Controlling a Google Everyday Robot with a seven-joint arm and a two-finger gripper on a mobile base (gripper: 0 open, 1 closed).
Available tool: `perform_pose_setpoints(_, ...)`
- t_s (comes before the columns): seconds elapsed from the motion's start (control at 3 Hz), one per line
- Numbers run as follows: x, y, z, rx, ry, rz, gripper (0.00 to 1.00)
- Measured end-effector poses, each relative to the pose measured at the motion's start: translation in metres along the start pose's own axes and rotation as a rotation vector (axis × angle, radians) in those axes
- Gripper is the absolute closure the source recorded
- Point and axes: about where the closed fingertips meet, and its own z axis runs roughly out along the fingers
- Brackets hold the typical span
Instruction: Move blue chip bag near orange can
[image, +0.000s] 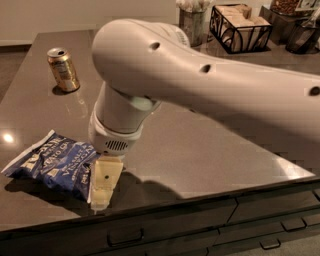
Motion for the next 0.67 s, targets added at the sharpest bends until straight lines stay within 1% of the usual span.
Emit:
perform_pose_setpoints(0.33, -0.0093, -0.0026, 0.0146, -0.006, 0.007, -0.020, 0.16)
perform_pose_setpoints(0.67, -0.0153, -0.0065, 0.0205, -0.002, 0.009, -0.022, 0.39)
